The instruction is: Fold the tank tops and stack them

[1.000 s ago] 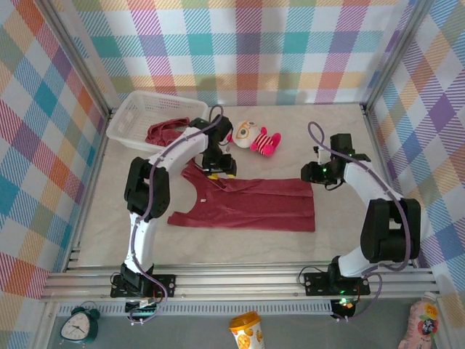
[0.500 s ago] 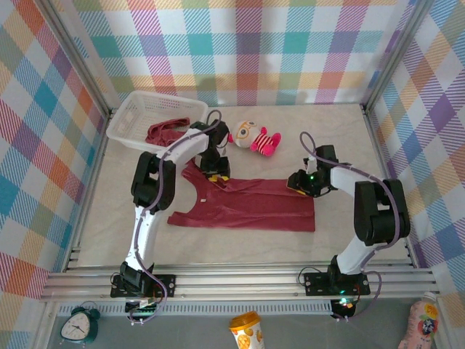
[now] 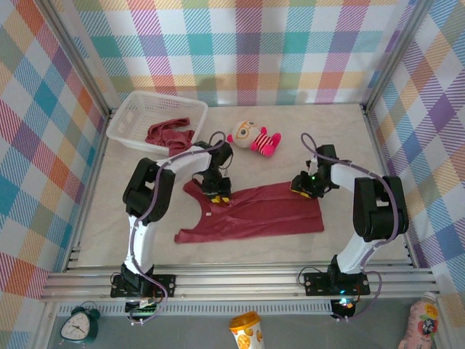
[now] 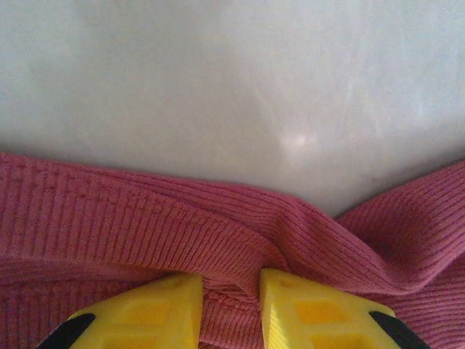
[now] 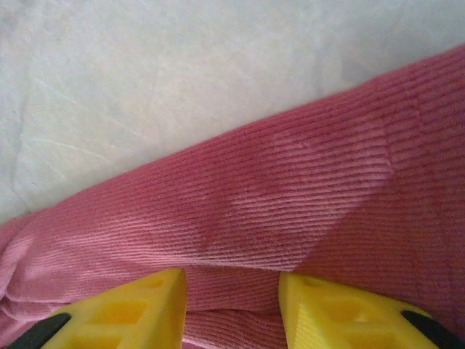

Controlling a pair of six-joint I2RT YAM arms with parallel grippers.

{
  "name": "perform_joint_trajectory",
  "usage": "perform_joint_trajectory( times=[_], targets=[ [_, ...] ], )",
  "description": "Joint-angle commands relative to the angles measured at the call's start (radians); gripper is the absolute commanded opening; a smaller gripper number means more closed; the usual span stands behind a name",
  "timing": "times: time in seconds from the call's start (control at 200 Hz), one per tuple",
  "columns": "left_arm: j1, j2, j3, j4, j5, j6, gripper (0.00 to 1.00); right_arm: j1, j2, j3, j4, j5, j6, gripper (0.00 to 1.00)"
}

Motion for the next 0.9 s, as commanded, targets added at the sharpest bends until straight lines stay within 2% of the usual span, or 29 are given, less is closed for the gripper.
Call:
perform_joint_trajectory(
  times=[0.0,0.17,0.38,0.685,0.81,0.9],
  targets=[
    [-0.053,-0.054,-0.069,0.055,0.009,-0.113,0.29,-0.024,0.026,0.009,-0.107,0.089,-0.085,0.40],
    [-0.106,-0.090,-0.065,0.031,-0.044,-0.176,0.37,-0.043,0.016,0.014,-0.135,0.124,-0.142,0.39],
    [-0.074,-0.130,0.051,-0.162,-0.262,-0.122,0.52,-0.045,-0.056,-0.002,-0.079,0.069,-0.149,0.40],
    [0.030,-0.114,0.132,-0.287,-0.471,-0.020,0.51,-0.043,-0.090,-0.029,-0.056,0.003,-0.130,0.43],
    [0.061,-0.093,0.134,-0.275,-0.477,0.005,0.50,-0.041,-0.087,-0.038,-0.048,-0.010,-0.124,0.43],
    [0.064,-0.073,0.134,-0.283,-0.539,0.023,0.48,-0.042,-0.087,-0.041,-0.048,-0.010,-0.128,0.43]
  ],
)
